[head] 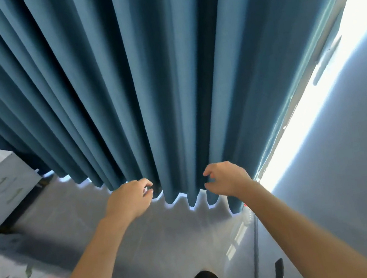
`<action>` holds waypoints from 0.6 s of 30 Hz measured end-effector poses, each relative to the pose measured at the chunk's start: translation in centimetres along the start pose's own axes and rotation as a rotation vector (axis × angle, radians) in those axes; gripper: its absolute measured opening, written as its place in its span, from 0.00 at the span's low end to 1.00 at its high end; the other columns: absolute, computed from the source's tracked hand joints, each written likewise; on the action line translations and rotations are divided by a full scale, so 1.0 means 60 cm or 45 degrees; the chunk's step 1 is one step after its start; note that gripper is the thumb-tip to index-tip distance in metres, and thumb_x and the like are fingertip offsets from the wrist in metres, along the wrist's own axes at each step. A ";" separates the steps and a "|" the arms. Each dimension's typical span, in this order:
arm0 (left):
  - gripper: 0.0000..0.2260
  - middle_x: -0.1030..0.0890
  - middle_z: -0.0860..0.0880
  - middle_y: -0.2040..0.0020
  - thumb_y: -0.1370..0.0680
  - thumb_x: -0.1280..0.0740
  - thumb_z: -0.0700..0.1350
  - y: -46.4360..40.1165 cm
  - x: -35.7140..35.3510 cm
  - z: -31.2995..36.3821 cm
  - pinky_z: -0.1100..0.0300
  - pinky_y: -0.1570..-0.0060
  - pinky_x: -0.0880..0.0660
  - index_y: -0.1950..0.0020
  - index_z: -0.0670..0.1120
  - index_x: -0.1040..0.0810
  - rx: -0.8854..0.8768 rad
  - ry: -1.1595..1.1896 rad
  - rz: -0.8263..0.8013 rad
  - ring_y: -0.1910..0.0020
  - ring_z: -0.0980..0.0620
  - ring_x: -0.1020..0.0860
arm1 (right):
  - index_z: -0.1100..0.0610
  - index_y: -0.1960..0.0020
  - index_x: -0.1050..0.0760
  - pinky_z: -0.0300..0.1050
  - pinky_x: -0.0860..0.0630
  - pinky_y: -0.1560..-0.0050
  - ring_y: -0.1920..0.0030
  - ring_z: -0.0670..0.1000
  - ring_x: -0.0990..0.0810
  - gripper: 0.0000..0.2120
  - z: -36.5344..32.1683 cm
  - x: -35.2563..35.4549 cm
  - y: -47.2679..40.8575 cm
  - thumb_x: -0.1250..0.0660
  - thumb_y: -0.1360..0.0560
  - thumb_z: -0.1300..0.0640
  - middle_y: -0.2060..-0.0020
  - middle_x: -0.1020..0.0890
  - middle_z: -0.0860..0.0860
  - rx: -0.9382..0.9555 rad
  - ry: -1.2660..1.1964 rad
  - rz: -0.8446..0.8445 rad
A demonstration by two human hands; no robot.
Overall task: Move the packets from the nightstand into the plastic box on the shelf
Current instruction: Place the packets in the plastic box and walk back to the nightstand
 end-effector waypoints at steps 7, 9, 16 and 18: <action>0.13 0.20 0.56 0.41 0.19 0.43 0.52 -0.161 0.025 -0.055 0.58 0.50 0.28 0.37 0.57 0.25 0.170 0.057 0.044 0.43 0.52 0.23 | 0.45 0.36 0.27 0.46 0.26 0.44 0.40 0.50 0.24 0.18 -0.068 0.026 -0.214 0.37 0.25 0.49 0.47 0.18 0.44 0.248 0.094 -0.054; 0.14 0.21 0.55 0.39 0.18 0.44 0.52 -0.211 0.035 -0.076 0.57 0.48 0.27 0.35 0.57 0.26 0.224 0.075 0.069 0.41 0.51 0.23 | 0.45 0.35 0.28 0.47 0.26 0.43 0.39 0.51 0.24 0.18 -0.083 0.042 -0.285 0.37 0.25 0.48 0.45 0.18 0.44 0.288 0.129 -0.067; 0.15 0.24 0.52 0.36 0.19 0.44 0.52 -0.292 0.074 -0.195 0.53 0.43 0.25 0.35 0.58 0.26 0.448 0.084 0.044 0.39 0.48 0.24 | 0.45 0.36 0.26 0.46 0.24 0.45 0.41 0.51 0.23 0.16 -0.209 0.074 -0.459 0.38 0.24 0.49 0.43 0.20 0.46 0.518 0.203 -0.108; 0.15 0.25 0.51 0.36 0.19 0.44 0.52 -0.305 0.084 -0.238 0.52 0.42 0.25 0.34 0.57 0.27 0.535 0.091 0.030 0.38 0.47 0.24 | 0.46 0.36 0.26 0.46 0.24 0.45 0.42 0.52 0.22 0.16 -0.262 0.073 -0.492 0.39 0.23 0.50 0.45 0.19 0.47 0.602 0.208 -0.122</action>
Point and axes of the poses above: each hand's wrist, its own y-axis away from the middle knuckle, its own x-axis out of the back of the hand, z = x × y, the point moved 9 cm from there along -y, towards the middle knuckle
